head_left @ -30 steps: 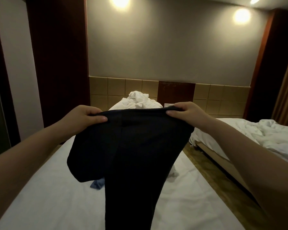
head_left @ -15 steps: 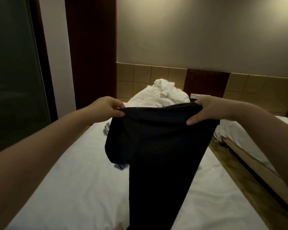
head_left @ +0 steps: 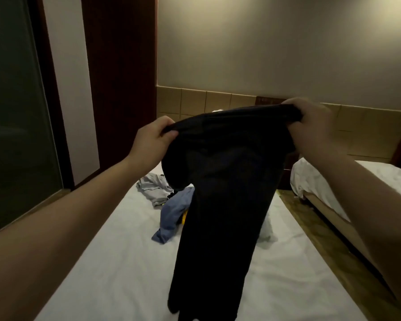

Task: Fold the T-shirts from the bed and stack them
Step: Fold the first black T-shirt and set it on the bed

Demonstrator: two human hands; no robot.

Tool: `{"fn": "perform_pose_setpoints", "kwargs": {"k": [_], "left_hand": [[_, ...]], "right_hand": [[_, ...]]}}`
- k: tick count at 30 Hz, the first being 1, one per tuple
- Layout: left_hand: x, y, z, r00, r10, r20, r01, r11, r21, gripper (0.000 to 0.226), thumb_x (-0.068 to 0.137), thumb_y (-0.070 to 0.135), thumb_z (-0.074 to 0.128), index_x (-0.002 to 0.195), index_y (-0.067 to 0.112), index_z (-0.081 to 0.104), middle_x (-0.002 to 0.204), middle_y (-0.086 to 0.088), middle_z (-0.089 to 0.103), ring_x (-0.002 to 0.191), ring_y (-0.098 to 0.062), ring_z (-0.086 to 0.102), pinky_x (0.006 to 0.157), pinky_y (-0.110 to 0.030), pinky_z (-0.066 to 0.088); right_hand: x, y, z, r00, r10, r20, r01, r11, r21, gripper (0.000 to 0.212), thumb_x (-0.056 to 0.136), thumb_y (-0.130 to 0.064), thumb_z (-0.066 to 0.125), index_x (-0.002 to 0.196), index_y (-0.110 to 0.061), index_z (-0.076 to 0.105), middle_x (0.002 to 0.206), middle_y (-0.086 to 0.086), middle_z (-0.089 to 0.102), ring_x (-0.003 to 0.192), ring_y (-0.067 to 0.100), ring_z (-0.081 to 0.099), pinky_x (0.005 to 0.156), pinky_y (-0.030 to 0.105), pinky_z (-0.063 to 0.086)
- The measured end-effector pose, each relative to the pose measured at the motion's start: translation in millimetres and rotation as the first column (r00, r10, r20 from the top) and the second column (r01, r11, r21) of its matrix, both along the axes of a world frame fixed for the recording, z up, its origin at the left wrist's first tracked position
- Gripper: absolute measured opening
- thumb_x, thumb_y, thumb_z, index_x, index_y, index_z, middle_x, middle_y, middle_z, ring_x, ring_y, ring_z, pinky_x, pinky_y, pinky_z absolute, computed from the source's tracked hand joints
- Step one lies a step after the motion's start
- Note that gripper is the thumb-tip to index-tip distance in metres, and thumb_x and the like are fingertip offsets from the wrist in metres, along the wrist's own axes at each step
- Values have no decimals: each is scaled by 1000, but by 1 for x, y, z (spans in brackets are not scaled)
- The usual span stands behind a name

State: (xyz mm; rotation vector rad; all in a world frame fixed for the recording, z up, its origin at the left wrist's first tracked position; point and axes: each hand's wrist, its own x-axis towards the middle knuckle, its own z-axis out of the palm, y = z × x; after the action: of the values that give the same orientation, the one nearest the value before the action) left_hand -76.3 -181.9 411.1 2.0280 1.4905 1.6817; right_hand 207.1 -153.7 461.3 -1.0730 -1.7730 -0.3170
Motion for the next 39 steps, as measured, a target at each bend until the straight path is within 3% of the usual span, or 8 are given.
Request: {"fn": "perform_pose_setpoints", "kwargs": {"k": [9, 13, 18, 23, 27, 30, 34, 39], "left_hand": [[3, 10, -7, 986, 73, -150, -68, 997, 41, 10, 95, 15, 47, 95, 14, 56, 80, 4, 54, 73, -2, 50, 61, -18, 37], [0, 5, 0, 984, 142, -111, -114, 967, 228, 11, 95, 12, 47, 97, 6, 56, 86, -5, 57, 76, -13, 53, 69, -29, 42], [2, 17, -14, 940, 143, -310, -156, 988, -17, 14, 97, 14, 43, 101, 4, 52, 86, -11, 56, 82, -30, 54, 66, -32, 35], [0, 3, 3, 972, 129, -196, -114, 990, 87, 14, 97, 12, 42, 103, 4, 52, 90, -9, 54, 80, -20, 50, 64, -31, 35], [-6, 0, -12, 805, -28, -592, -154, 954, -255, 16, 97, 17, 45, 104, 9, 57, 97, -12, 61, 89, -26, 57, 72, -29, 40], [-12, -9, 7, 899, -9, -437, -86, 977, -196, 11, 97, 18, 44, 95, 12, 53, 84, -5, 57, 77, -18, 57, 62, -23, 42], [-8, -15, 21, 939, -83, -333, -1, 969, -245, 14, 96, 16, 45, 97, 6, 55, 94, -14, 59, 86, -26, 61, 76, -34, 50], [-4, -20, 32, 952, -84, -295, 33, 984, -173, 16, 96, 15, 46, 100, 5, 57, 96, -15, 59, 83, -20, 58, 67, -18, 45]], "right_hand": [[-2, 16, -19, 998, -28, -57, 15, 978, -210, 22, 93, -6, 47, 112, -7, 59, 93, 2, 56, 85, 15, 51, 66, 20, 37], [5, 13, -1, 998, -48, -50, 42, 992, -118, 29, 90, -2, 46, 115, -10, 57, 95, 2, 53, 89, 17, 50, 72, 26, 37], [10, 18, 1, 991, 38, 132, 18, 914, -405, 13, 91, -6, 47, 92, -16, 56, 83, 1, 55, 78, 17, 51, 57, 21, 32], [5, -3, 8, 998, 50, 37, -44, 989, -143, 24, 88, -1, 48, 107, -7, 61, 90, 0, 56, 86, 15, 48, 66, 23, 30], [3, -4, -9, 921, 102, 375, 101, 869, -484, 14, 95, -12, 47, 99, -8, 60, 88, 5, 59, 87, 23, 57, 67, 24, 41], [9, -11, -1, 967, 90, 238, -4, 941, -338, 19, 92, -9, 47, 103, -4, 62, 91, 10, 62, 86, 25, 57, 67, 28, 41], [12, -13, 12, 982, 89, 168, -46, 969, -243, 18, 89, -5, 49, 99, -7, 64, 88, 9, 62, 84, 23, 56, 64, 26, 37], [23, -18, 20, 979, 80, 189, -30, 966, -257, 16, 90, -6, 50, 96, -12, 63, 83, 1, 58, 74, 16, 53, 60, 23, 37]]}}
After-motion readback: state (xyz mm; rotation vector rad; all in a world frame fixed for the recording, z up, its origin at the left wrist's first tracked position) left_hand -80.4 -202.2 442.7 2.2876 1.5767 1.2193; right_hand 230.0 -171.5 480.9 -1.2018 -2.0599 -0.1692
